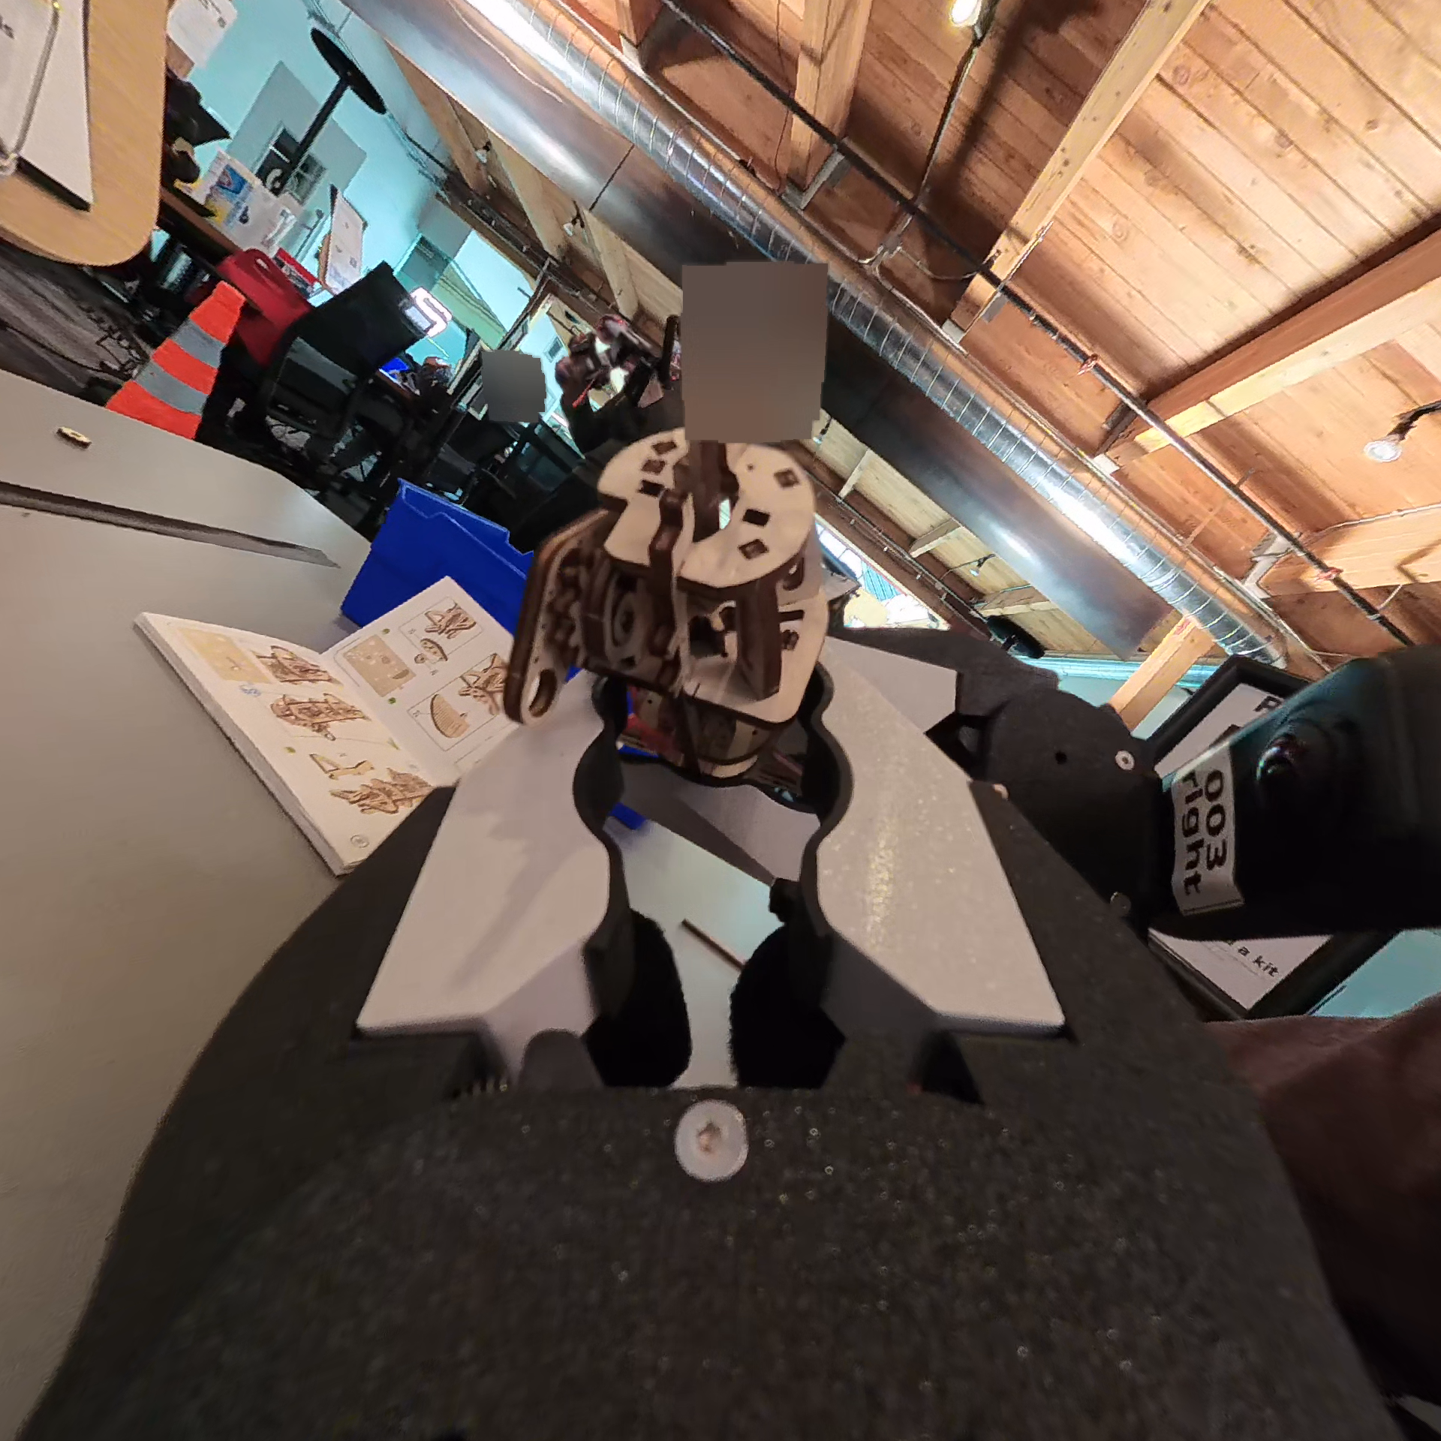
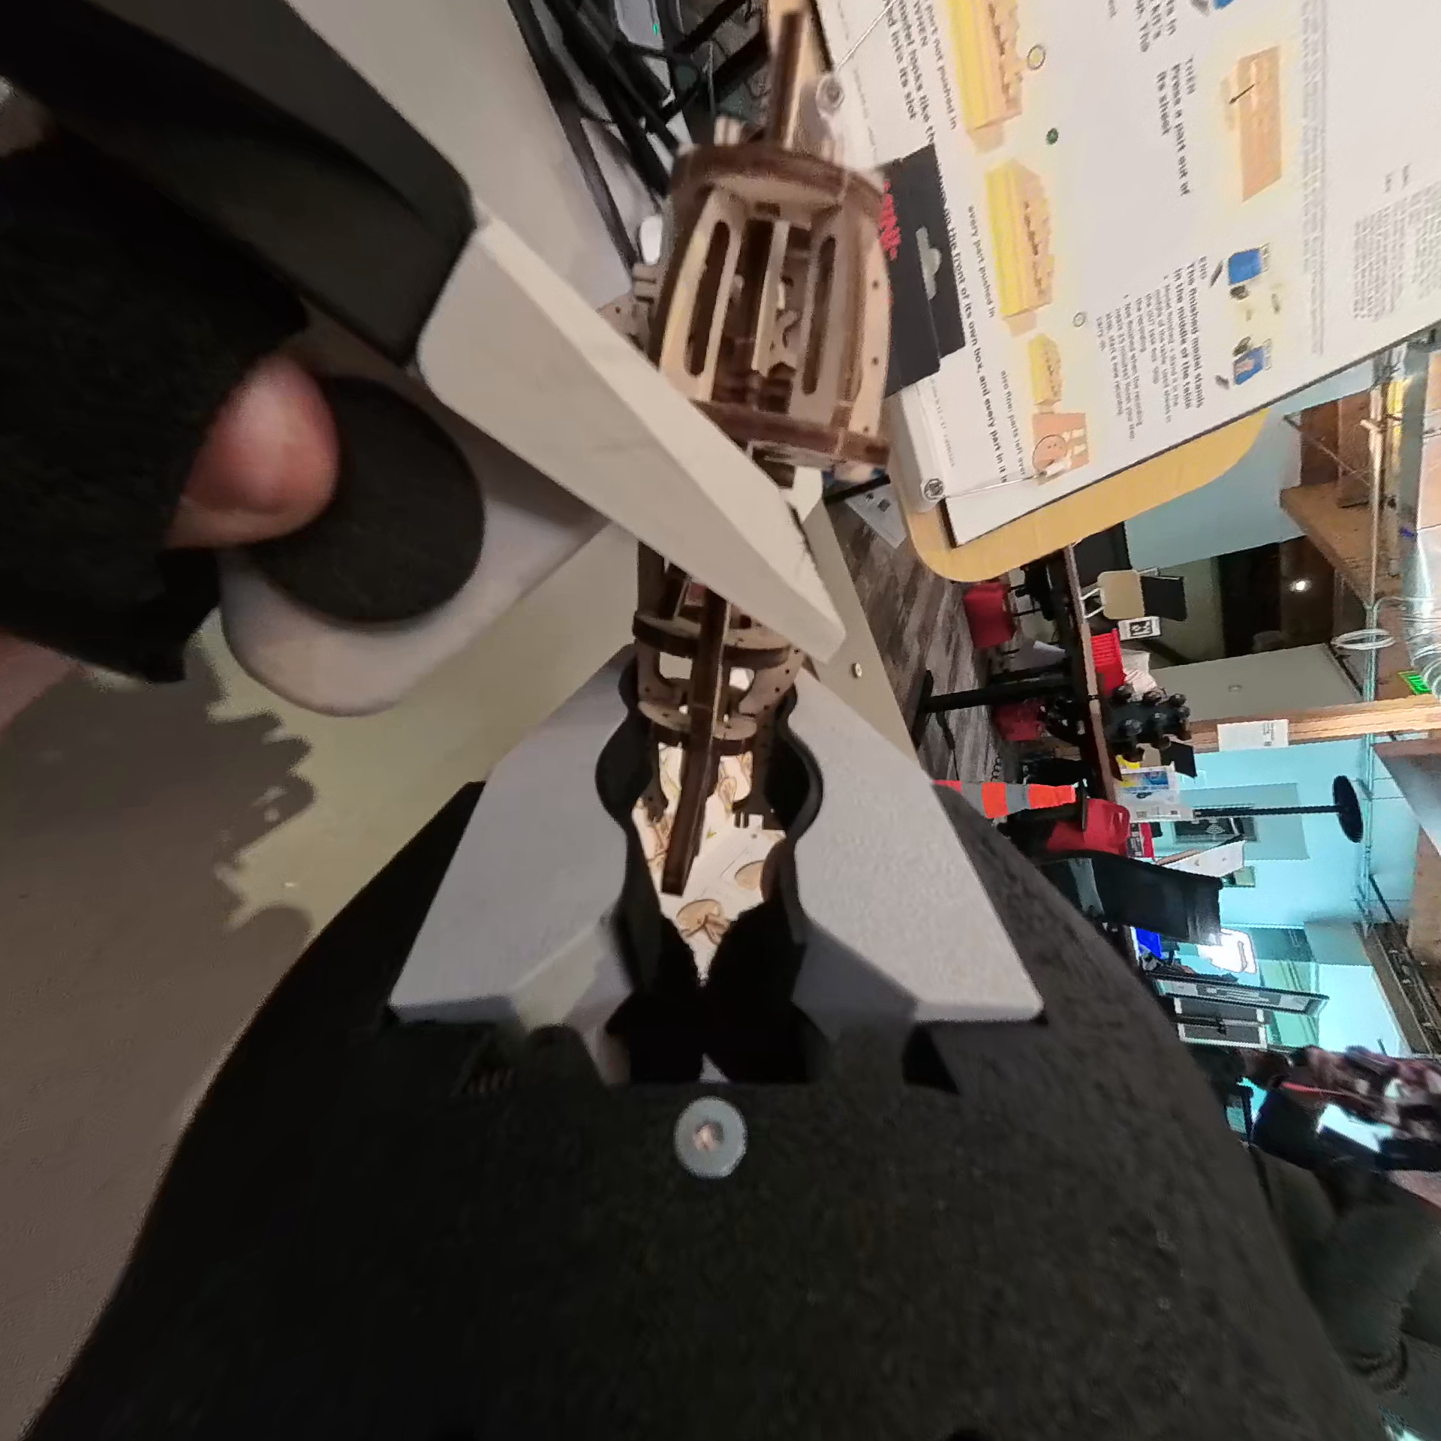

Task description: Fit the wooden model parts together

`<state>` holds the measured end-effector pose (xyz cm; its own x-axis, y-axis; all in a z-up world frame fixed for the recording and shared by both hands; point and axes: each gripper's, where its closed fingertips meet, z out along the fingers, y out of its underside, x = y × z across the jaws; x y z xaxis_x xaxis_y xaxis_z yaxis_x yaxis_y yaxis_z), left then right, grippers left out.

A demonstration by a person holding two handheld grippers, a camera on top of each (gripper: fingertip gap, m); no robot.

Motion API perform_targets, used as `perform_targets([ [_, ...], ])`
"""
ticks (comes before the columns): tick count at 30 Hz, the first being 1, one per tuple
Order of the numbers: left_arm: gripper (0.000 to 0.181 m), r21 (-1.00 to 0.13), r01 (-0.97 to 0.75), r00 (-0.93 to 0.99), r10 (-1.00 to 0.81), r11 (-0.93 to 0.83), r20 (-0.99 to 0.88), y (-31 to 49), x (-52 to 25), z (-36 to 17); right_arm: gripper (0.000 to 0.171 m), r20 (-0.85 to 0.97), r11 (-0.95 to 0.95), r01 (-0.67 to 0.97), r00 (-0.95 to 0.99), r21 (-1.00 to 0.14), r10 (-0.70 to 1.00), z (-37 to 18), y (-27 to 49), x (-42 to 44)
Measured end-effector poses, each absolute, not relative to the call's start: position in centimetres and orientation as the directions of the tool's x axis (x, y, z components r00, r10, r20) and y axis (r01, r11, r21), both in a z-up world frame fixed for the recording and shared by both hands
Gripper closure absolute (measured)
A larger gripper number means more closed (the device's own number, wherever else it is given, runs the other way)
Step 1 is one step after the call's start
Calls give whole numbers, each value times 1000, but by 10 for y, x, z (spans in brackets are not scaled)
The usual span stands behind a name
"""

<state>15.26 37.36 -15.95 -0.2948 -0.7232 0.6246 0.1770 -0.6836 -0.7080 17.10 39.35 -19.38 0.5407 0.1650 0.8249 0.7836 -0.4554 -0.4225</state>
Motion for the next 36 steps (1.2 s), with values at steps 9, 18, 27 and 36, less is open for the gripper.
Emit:
perform_targets([
  [9, 140, -708, 190, -294, -727, -681, 620, 374, 152, -158, 148, 832, -439, 797, 527, -414, 172, -193, 394, 170],
  [18, 140, -713, 132, -322, -710, -688, 626, 372, 155, -163, 145, 772, -443, 742, 616, -503, 155, -197, 393, 171],
  [27, 140, -644, 2, -718, -450, -765, 532, 370, 115, -129, 101, 264, -233, 375, 879, -897, 398, -130, 323, 119],
  [36, 141, -829, -260, -889, -211, -495, 405, 282, 79, -133, 102, -749, -731, -163, 130, -663, 650, -149, 273, 72],
])
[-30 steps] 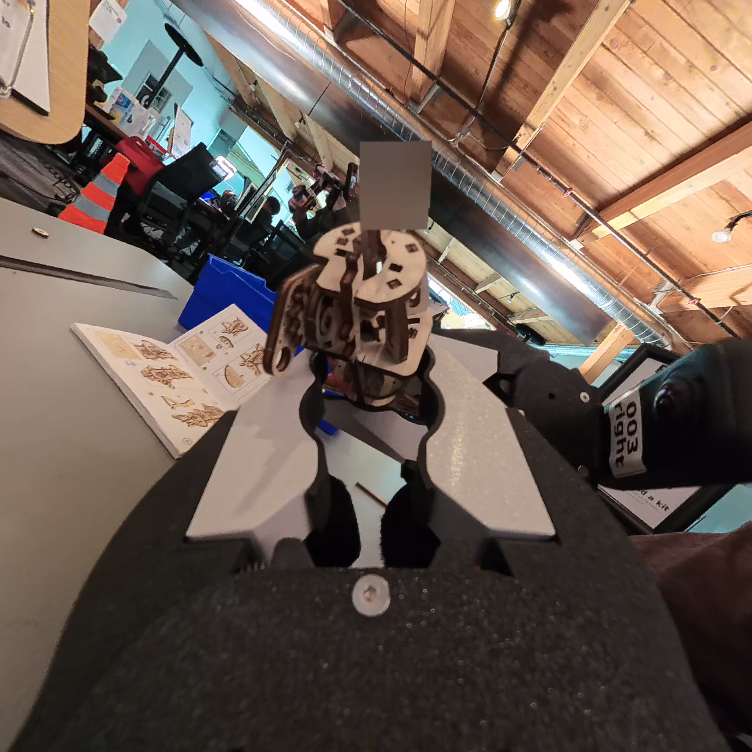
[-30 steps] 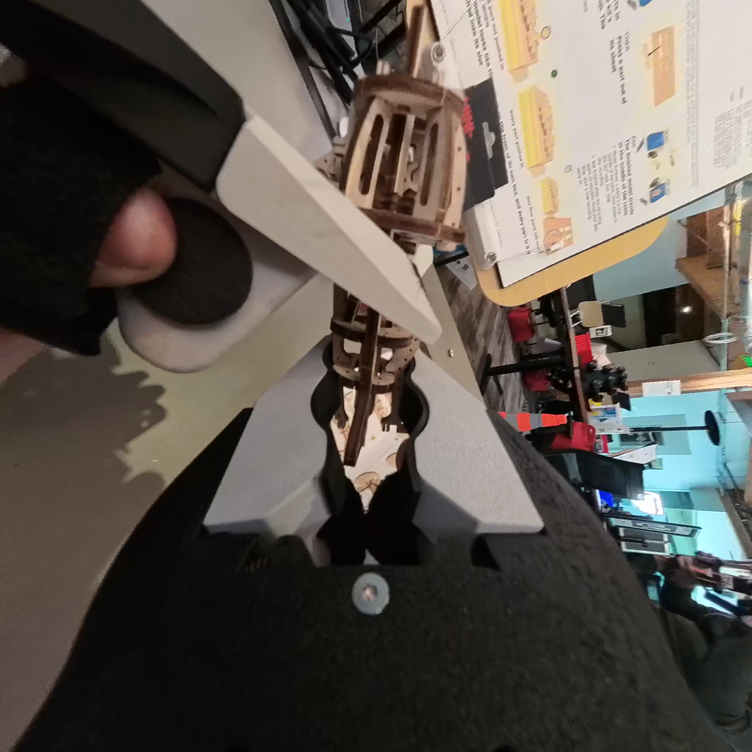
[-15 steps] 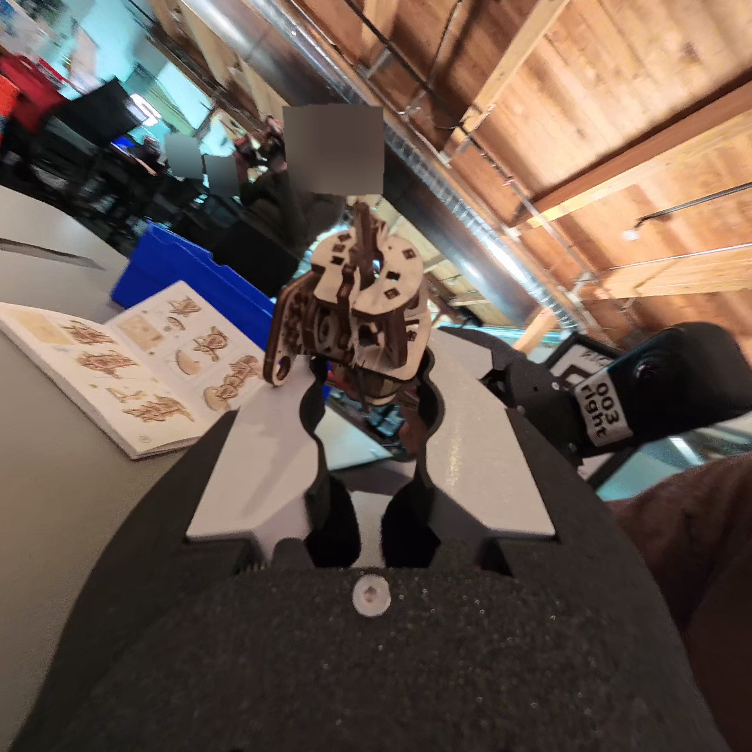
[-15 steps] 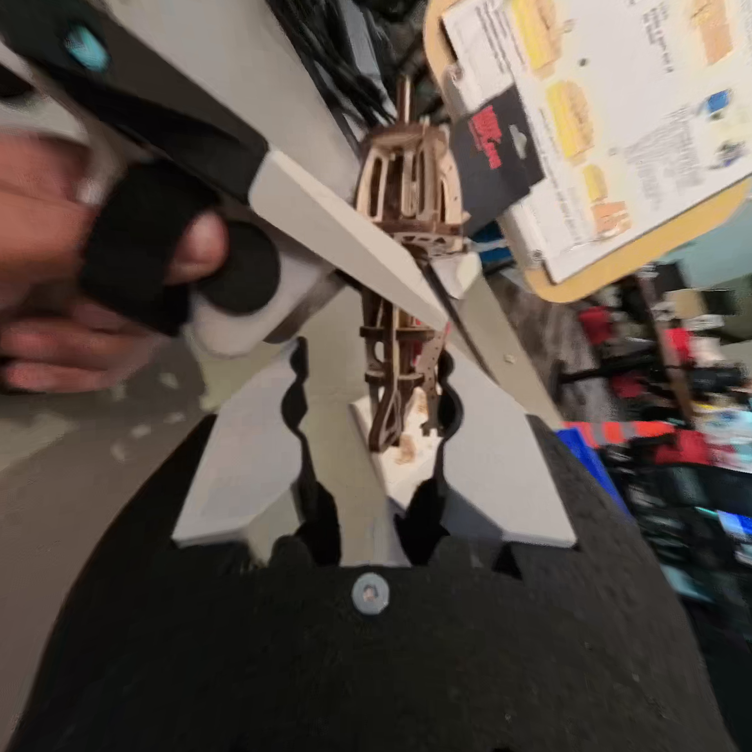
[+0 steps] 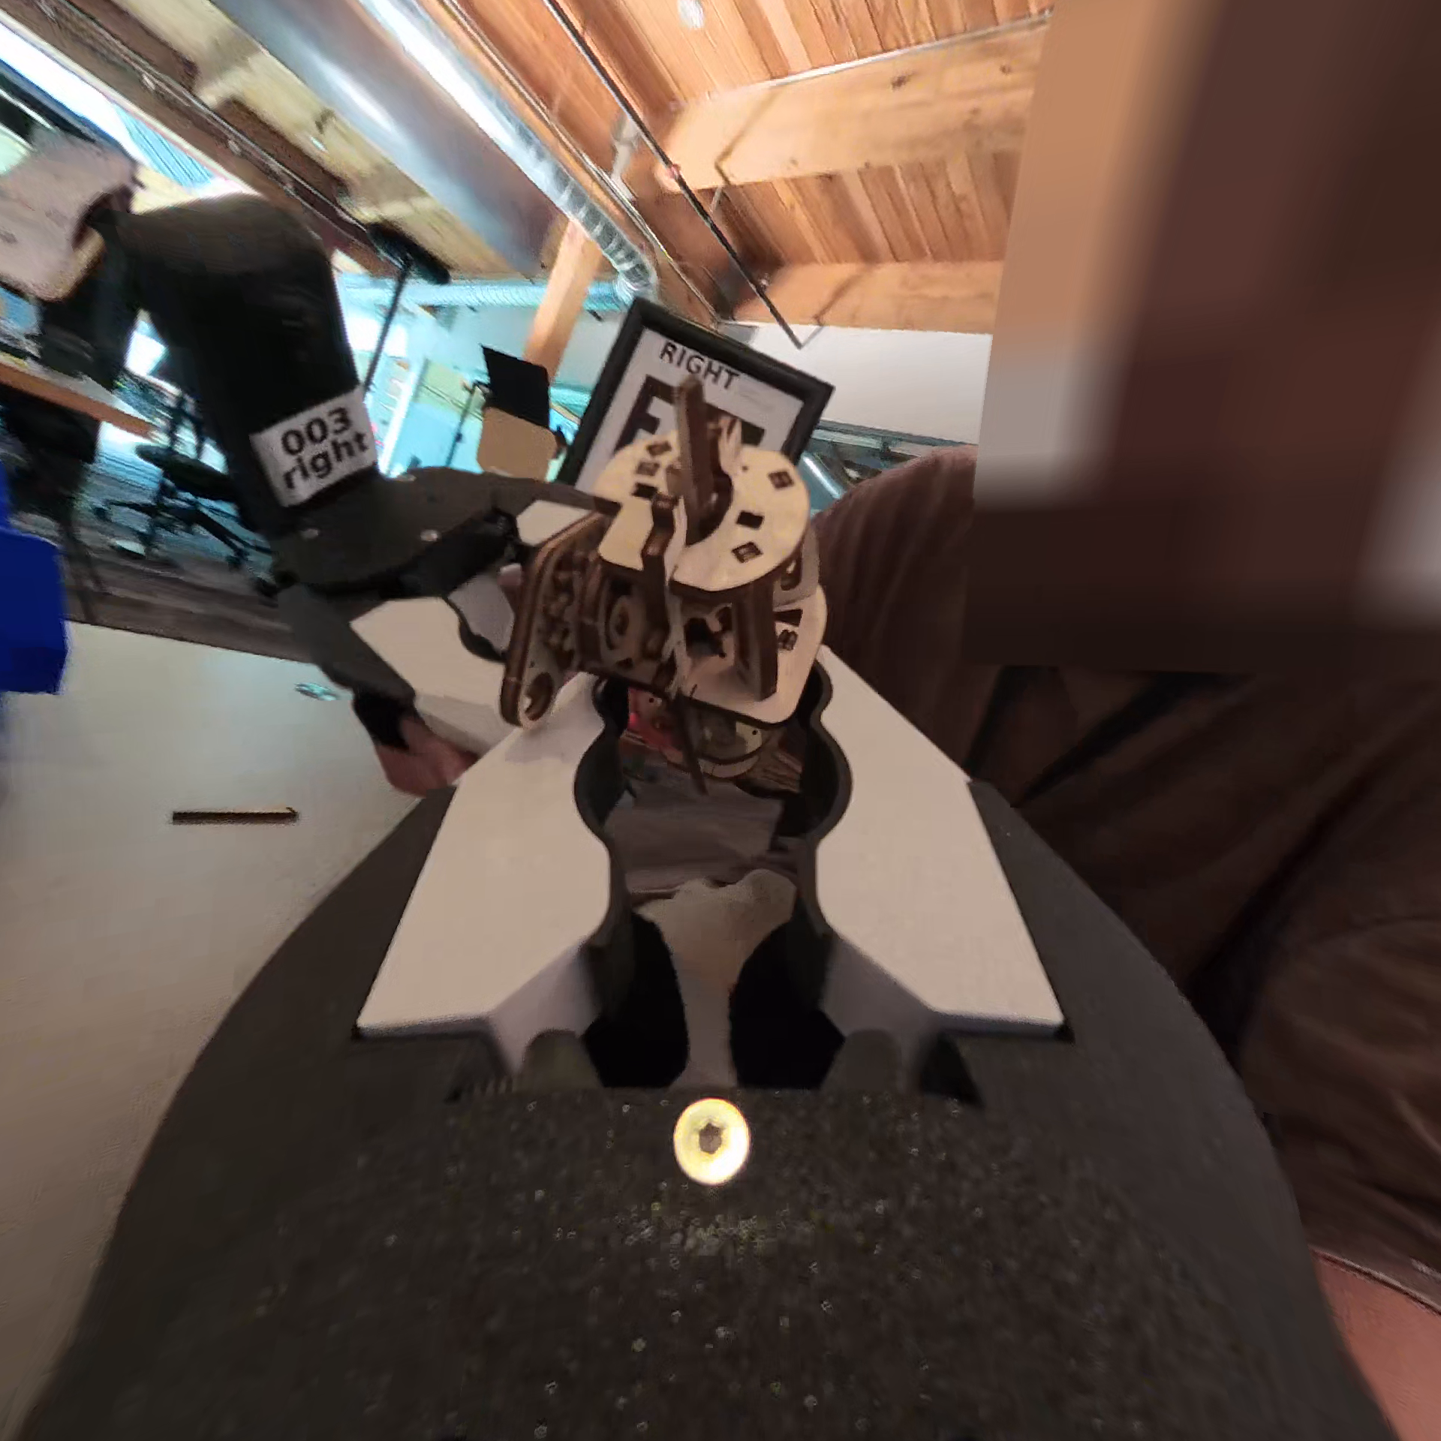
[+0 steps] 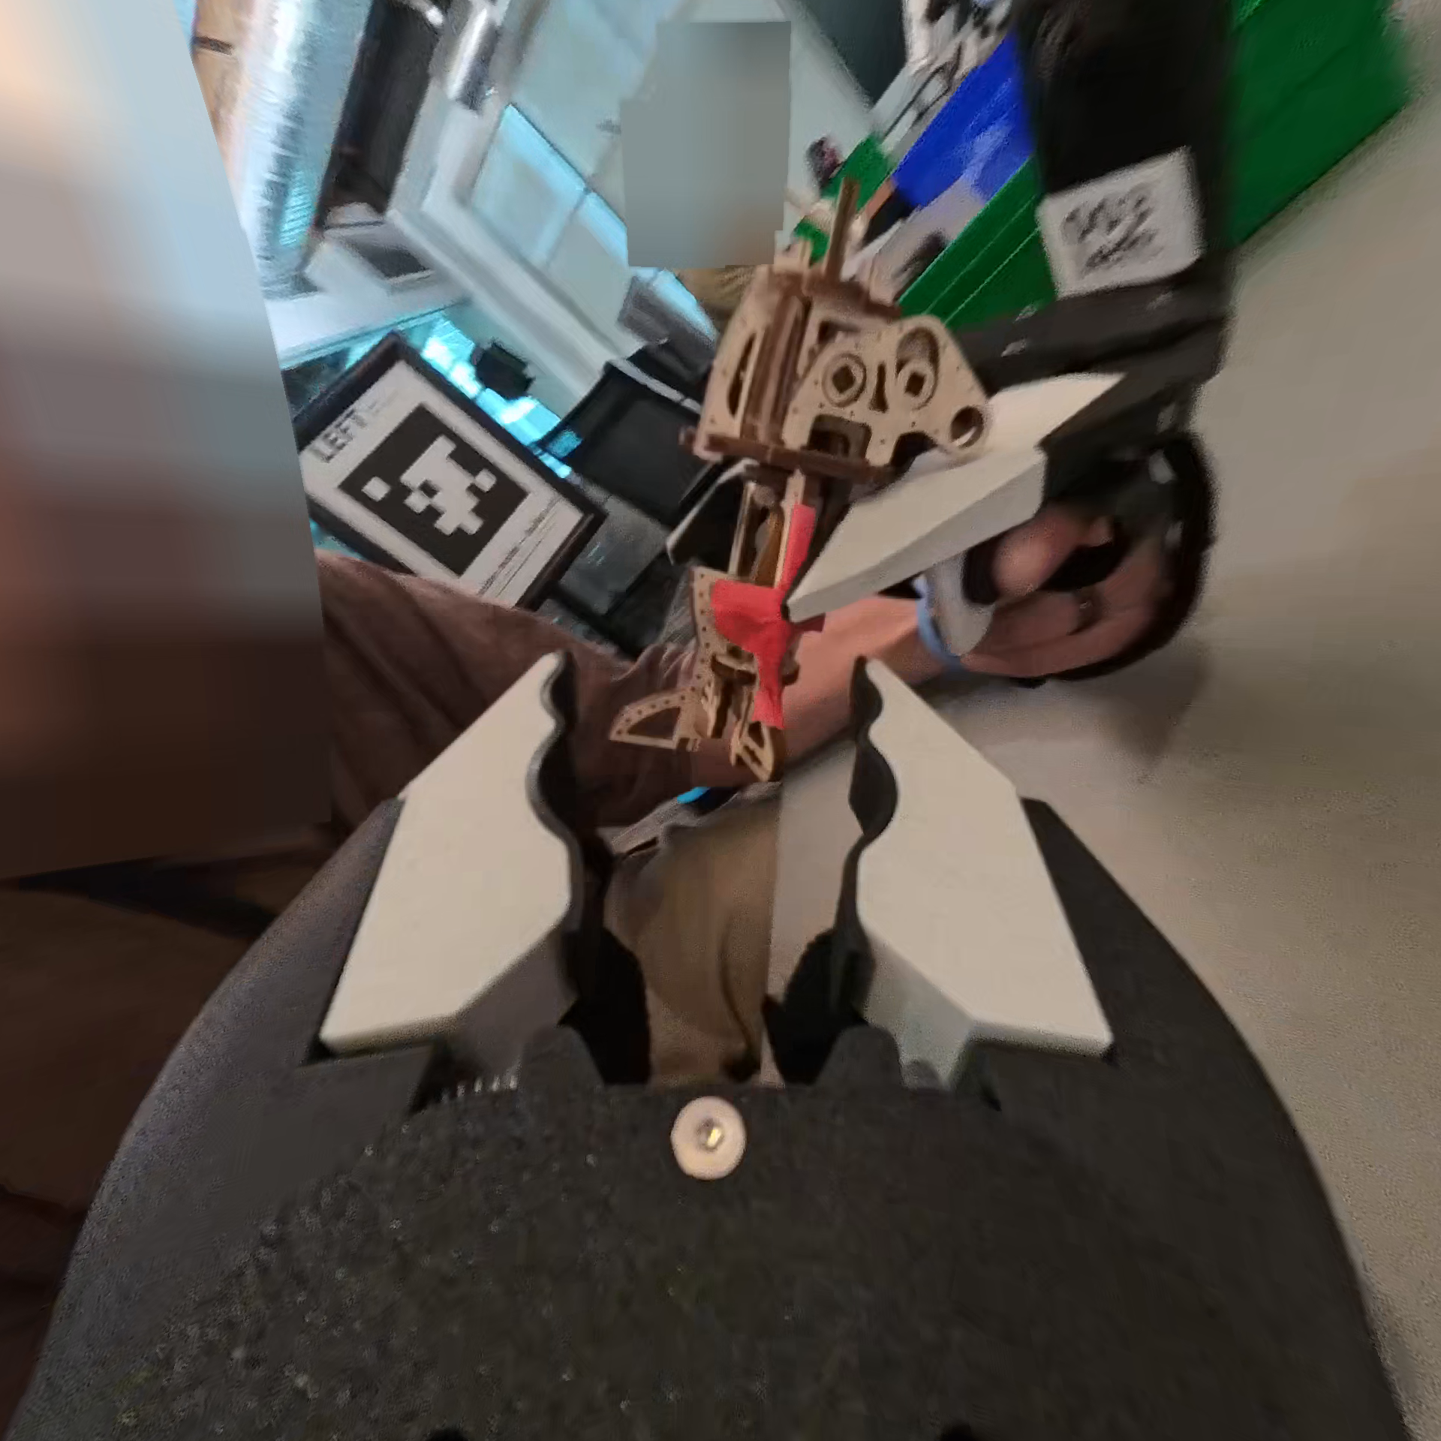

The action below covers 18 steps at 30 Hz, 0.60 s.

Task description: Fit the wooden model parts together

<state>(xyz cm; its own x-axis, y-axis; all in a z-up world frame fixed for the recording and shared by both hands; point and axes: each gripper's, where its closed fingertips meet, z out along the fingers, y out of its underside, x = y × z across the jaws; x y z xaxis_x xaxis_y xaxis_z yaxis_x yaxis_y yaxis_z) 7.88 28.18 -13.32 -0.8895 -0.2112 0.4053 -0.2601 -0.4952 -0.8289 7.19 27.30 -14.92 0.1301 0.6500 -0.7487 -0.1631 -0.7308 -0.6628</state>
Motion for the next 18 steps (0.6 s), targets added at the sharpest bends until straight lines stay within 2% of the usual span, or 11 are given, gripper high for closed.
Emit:
perform_targets([
  [2, 140, -821, -289, -894, -168, -492, 416, 276, 79, -135, 110, -768, -753, -154, 82, -640, 635, -160, 267, 61],
  [5, 141, -820, -333, -893, -123, -465, 432, 265, 80, -140, 135, -806, -788, -251, -50, -562, 590, -159, 266, 61],
  [8, 141, -825, -326, -895, -130, -461, 426, 262, 83, -140, 141, -798, -786, -318, -123, -531, 589, -156, 263, 62],
  [13, 140, -828, -275, -899, -176, -489, 402, 265, 89, -136, 138, -807, -768, -395, -100, -504, 582, -154, 267, 69],
  [15, 140, -816, -264, -915, -133, -515, 380, 267, 82, -129, 125, -783, -704, -445, -8, -554, 621, -149, 271, 77],
  [16, 140, -808, -248, -924, -119, -534, 363, 269, 78, -124, 124, -756, -650, -470, 57, -597, 652, -142, 269, 84],
  [18, 140, -796, -227, -935, -101, -561, 339, 272, 73, -117, 122, -629, -469, -457, 306, -756, 715, -131, 264, 93],
])
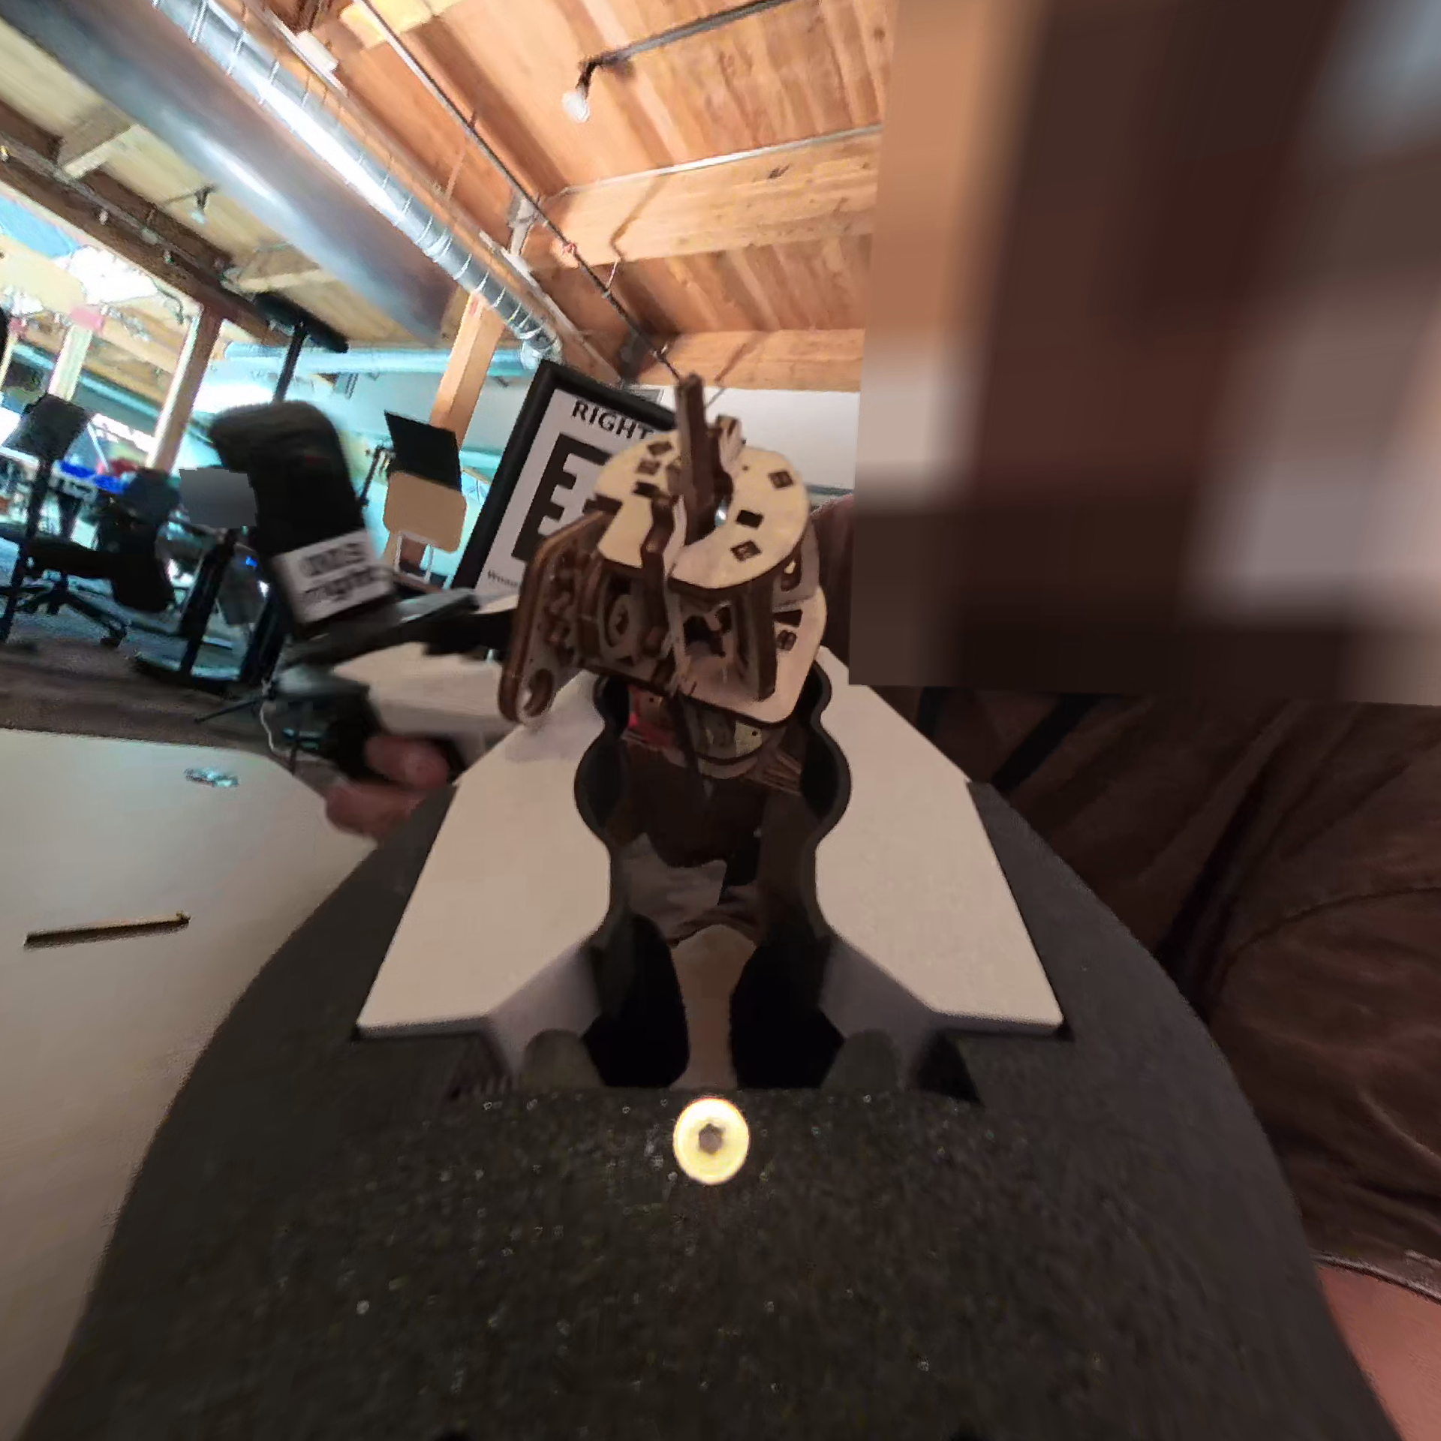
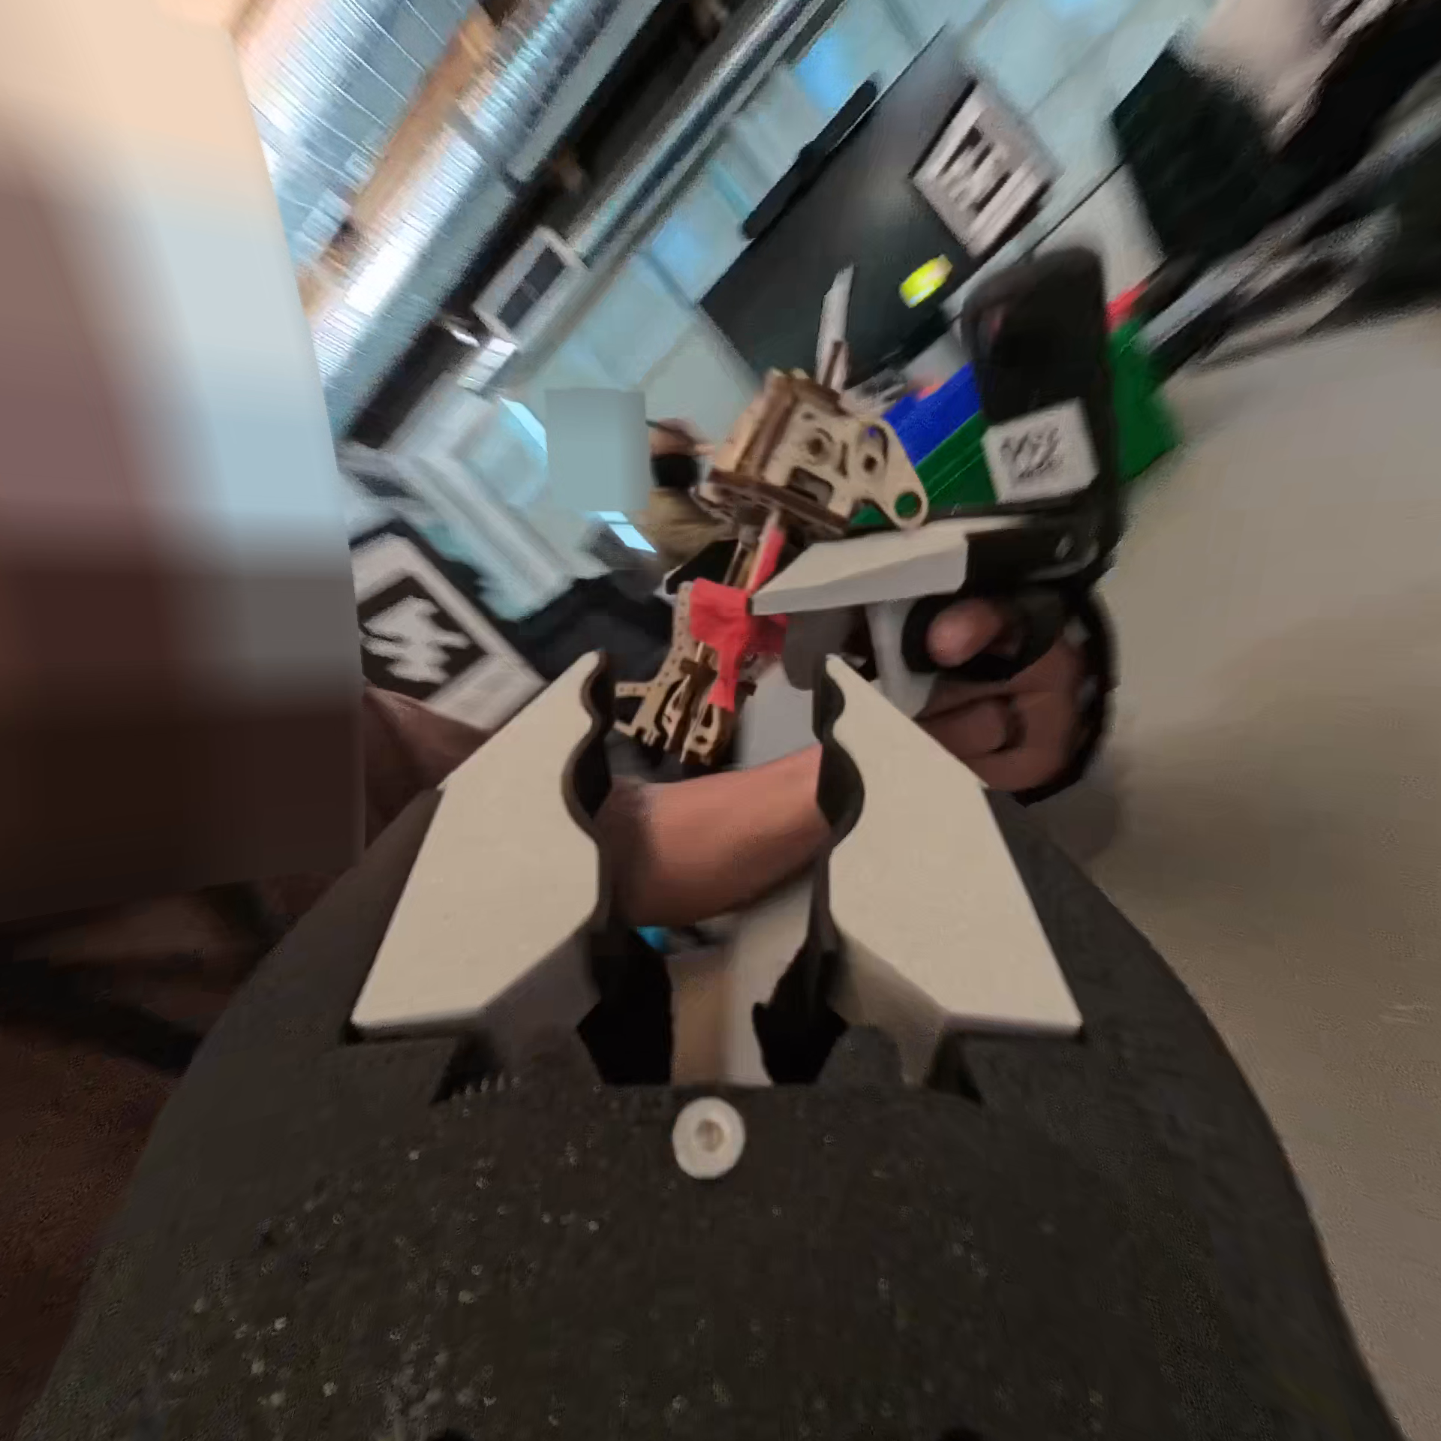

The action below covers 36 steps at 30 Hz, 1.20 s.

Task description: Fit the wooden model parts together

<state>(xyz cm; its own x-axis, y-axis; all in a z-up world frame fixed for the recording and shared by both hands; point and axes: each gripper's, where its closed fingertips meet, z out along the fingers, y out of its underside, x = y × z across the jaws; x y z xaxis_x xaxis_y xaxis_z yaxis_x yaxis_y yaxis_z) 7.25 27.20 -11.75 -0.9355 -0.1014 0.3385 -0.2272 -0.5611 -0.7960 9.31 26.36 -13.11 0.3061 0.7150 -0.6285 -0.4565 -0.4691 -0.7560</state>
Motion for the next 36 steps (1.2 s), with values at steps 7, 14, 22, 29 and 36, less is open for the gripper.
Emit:
perform_targets([
  [7, 140, -788, -206, -937, -114, -580, 329, 273, 75, -116, 142, 16, 22, 7, 890, -1000, 456, -109, 243, 78],
  [14, 140, -784, -171, -932, -160, -597, 325, 278, 78, -115, 156, 47, -53, 68, 945, -996, 324, -130, 256, 71],
  [22, 141, -801, -119, -914, -250, -587, 319, 279, 87, -117, 169, 3, -79, 19, 979, -997, 204, -136, 260, 86],
  [29, 141, -807, -80, -891, -320, -585, 321, 280, 94, -118, 169, -110, -99, -92, 974, -991, 198, -138, 261, 94],
  [36, 142, -796, -70, -874, -349, -601, 340, 284, 101, -119, 170, -154, -104, -136, 970, -985, 191, -143, 265, 100],
])
